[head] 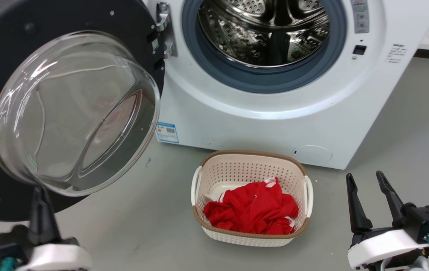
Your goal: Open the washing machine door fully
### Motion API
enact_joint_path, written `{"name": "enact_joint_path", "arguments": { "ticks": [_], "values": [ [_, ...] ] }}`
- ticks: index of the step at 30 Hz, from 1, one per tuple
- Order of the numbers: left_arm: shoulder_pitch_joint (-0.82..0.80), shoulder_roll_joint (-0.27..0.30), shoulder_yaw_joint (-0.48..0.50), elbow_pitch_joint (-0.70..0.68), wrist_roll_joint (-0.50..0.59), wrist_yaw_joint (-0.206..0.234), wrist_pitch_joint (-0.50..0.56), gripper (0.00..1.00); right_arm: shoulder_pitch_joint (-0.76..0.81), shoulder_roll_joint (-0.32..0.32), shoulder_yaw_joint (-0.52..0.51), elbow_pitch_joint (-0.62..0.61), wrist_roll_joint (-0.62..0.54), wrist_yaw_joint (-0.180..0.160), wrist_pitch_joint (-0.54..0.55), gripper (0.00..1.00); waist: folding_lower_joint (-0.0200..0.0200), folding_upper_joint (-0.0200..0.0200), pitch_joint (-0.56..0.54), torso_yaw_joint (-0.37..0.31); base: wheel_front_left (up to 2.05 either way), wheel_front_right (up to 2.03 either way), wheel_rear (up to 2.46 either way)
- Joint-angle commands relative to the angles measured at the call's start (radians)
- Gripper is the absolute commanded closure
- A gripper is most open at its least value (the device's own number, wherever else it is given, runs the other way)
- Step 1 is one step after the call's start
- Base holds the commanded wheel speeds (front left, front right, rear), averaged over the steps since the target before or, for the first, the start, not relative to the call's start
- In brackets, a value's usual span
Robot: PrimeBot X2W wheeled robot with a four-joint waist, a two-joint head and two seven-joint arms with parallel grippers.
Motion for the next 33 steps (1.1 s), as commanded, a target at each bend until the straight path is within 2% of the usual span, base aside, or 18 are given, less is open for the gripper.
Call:
{"name": "enact_joint_path", "arguments": {
  "ticks": [1,2,3,10,17,25,33],
  "values": [
    [0.019,-0.019,-0.010,-0.012,-0.001,-0.004,-0.002,0.73,0.010,0.001,0.001,-0.002,-0.004,-0.001,-0.006,0.00,0.0000,0.0000,-0.013,-0.015,0.00,0.00,0.00],
    [0.023,-0.030,-0.020,-0.019,0.002,-0.009,-0.002,0.53,0.009,0.001,0.003,-0.004,-0.007,-0.001,-0.007,0.00,0.0000,0.0000,-0.017,-0.021,0.00,0.00,0.00],
    [0.025,-0.040,-0.028,-0.024,0.007,-0.014,-0.002,0.00,0.009,0.001,0.004,-0.006,-0.005,-0.001,-0.006,0.00,0.0000,0.0000,-0.021,-0.028,0.00,0.00,0.00],
    [-0.015,-0.081,-0.096,-0.052,0.064,-0.050,-0.002,0.00,0.010,0.001,0.004,-0.029,-0.009,-0.001,-0.001,0.00,0.0000,0.0000,-0.039,-0.075,0.00,0.00,0.00],
    [-0.102,-0.100,-0.151,-0.009,0.118,-0.081,-0.002,0.00,0.006,0.001,-0.014,-0.065,-0.022,-0.001,0.003,0.00,0.0000,0.0000,-0.050,-0.140,0.00,0.00,0.00],
    [-0.118,-0.111,-0.159,0.037,0.133,-0.084,-0.002,0.00,0.028,0.001,-0.005,-0.079,-0.017,-0.001,0.011,0.00,0.0000,0.0000,-0.060,-0.202,0.00,0.00,0.00],
    [-0.076,-0.124,-0.143,0.060,0.141,-0.075,-0.002,0.00,0.038,0.001,0.024,-0.042,0.004,-0.001,0.003,0.00,0.0000,0.0000,-0.059,-0.210,0.00,0.00,0.00]
  ]
}}
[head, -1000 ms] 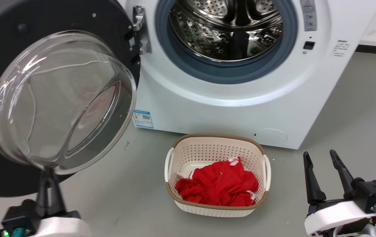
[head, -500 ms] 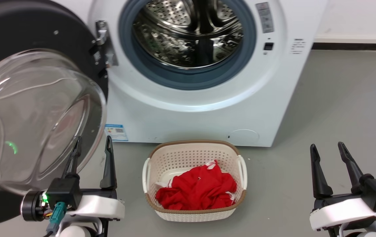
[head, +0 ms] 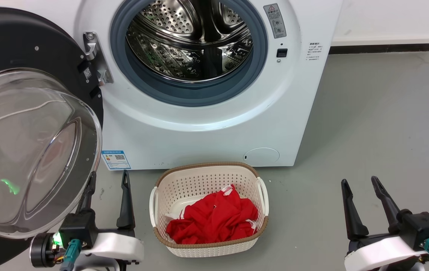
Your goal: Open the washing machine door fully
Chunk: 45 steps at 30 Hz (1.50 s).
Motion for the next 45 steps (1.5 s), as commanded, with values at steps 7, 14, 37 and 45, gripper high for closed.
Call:
{"name": "enact_joint_path", "arguments": {
  "ticks": [7,14,37,45],
  "values": [
    [0.014,-0.008,0.006,0.005,0.017,-0.008,-0.002,0.00,-0.010,0.001,-0.004,0.016,0.001,-0.001,-0.009,0.00,0.0000,0.0000,-0.003,0.010,0.00,0.00,0.00],
    [0.012,-0.016,0.009,0.008,0.025,-0.015,-0.002,0.00,-0.014,0.001,-0.003,0.023,0.002,-0.001,-0.008,0.00,0.0000,0.0000,-0.004,0.013,0.00,0.00,0.00],
    [-0.004,-0.027,0.044,0.047,-0.104,-0.042,0.044,1.00,-0.006,-0.006,-0.001,0.052,0.158,0.000,0.012,1.00,0.0000,0.0000,-0.004,0.013,0.00,0.00,0.00],
    [-0.009,-0.031,0.056,0.053,-0.259,-0.063,0.077,1.00,-0.026,-0.015,-0.004,0.073,0.320,0.000,0.035,1.00,0.0000,0.0000,-0.004,0.014,0.00,0.00,0.00]
  ]
}}
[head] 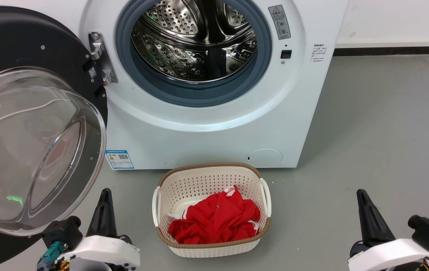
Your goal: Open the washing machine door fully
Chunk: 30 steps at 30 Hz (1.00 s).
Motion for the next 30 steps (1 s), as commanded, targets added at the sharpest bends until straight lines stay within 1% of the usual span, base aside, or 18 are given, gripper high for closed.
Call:
{"name": "enact_joint_path", "arguments": {
  "ticks": [1,5,6,7,9,10,11,12,30],
  "values": [
    [-0.033,0.000,0.011,-0.009,-0.077,-0.016,0.016,1.00,-0.036,-0.010,-0.005,-0.005,0.082,0.000,0.011,1.00,0.0000,-0.0001,0.000,0.000,0.00,0.00,0.00],
    [-0.037,-0.002,0.018,-0.004,-0.146,-0.025,0.032,1.00,-0.045,-0.012,-0.007,0.003,0.153,0.000,0.021,1.00,0.0000,-0.0001,0.000,0.001,0.00,0.00,0.00],
    [-0.037,-0.002,0.018,-0.004,-0.146,-0.025,0.032,1.00,-0.045,-0.012,-0.007,0.003,0.153,0.000,0.021,1.00,0.0000,-0.0001,0.000,0.001,0.00,0.00,0.00],
    [-0.039,-0.003,0.022,-0.002,-0.180,-0.029,0.040,1.00,-0.048,-0.013,-0.008,0.007,0.188,0.000,0.027,1.00,0.0000,-0.0001,0.000,0.001,0.00,0.00,0.00],
    [-0.041,-0.004,0.025,0.001,-0.213,-0.034,0.048,1.00,-0.051,-0.014,-0.009,0.010,0.221,0.000,0.032,1.00,0.0000,-0.0001,0.000,0.002,0.00,0.00,0.00],
    [-0.041,-0.004,0.025,0.001,-0.213,-0.034,0.048,1.00,-0.051,-0.014,-0.009,0.010,0.221,0.000,0.032,1.00,0.0000,-0.0001,0.000,0.002,0.00,0.00,0.00],
    [-0.046,-0.006,0.032,0.006,-0.275,-0.043,0.064,1.00,-0.059,-0.016,-0.012,0.017,0.286,0.000,0.043,1.00,0.0000,-0.0001,0.001,0.002,0.00,0.00,0.00],
    [-0.047,-0.006,0.034,0.007,-0.291,-0.045,0.067,1.00,-0.061,-0.017,-0.012,0.019,0.302,0.000,0.046,1.00,0.0000,-0.0001,0.001,0.002,0.00,0.00,0.00],
    [-0.062,-0.014,0.061,0.026,-0.527,-0.078,0.127,1.00,-0.086,-0.021,-0.025,0.045,0.542,0.000,0.088,1.00,0.0000,-0.0001,0.001,0.004,0.00,0.00,0.00]
  ]
}}
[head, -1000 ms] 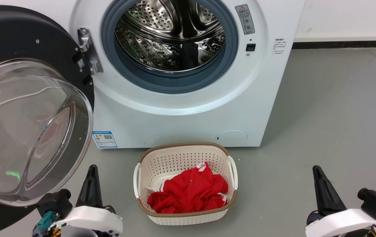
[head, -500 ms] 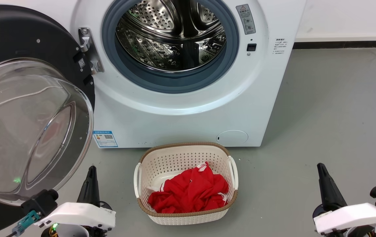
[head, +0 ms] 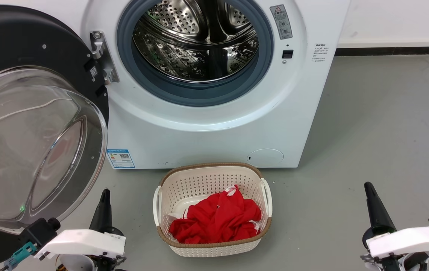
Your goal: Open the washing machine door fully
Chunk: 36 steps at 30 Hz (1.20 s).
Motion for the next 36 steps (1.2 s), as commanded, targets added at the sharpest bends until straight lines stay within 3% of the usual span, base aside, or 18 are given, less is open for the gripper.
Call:
{"name": "enact_joint_path", "arguments": {
  "ticks": [1,36],
  "values": [
    [-0.028,0.000,0.005,-0.008,-0.022,-0.007,0.005,1.00,-0.025,-0.008,-0.003,-0.006,0.024,0.000,0.005,1.00,0.0000,-0.0001,0.000,0.000,0.00,0.00,0.00],
    [-0.052,-0.012,0.052,0.026,-0.417,-0.062,0.105,1.00,-0.068,-0.007,-0.035,0.041,0.417,0.000,0.085,1.00,0.0000,-0.0001,0.001,0.005,0.00,0.00,0.00]
  ]
}}
